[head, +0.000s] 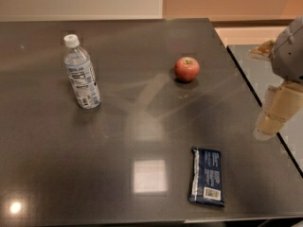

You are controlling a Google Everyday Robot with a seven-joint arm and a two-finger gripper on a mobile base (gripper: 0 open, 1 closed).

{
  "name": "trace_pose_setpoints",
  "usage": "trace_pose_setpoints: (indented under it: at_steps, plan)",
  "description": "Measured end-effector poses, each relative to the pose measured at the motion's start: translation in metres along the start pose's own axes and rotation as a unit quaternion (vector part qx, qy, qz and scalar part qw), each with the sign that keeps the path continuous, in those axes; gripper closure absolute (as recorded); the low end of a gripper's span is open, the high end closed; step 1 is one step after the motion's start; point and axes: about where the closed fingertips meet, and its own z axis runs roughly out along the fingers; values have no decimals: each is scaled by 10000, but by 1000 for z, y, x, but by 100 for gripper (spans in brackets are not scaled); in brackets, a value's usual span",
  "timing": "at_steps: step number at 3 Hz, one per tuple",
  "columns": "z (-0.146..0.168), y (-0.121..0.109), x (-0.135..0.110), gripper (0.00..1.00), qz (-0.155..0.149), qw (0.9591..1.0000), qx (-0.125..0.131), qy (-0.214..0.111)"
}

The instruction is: Move rxbar blueberry near apple

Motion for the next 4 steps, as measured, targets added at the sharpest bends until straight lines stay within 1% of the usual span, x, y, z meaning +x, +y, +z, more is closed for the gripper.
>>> trace_pose_setpoints:
  at_steps: [1, 2, 3, 4]
  plan:
    - [22, 19, -8, 0, -426, 9985, -293, -156]
    - [43, 40, -13, 0, -817, 9948, -539, -290]
    - [65, 56, -20, 0, -1151, 9897, -725, -440]
    - [77, 65, -24, 0, -1335, 9862, -829, -522]
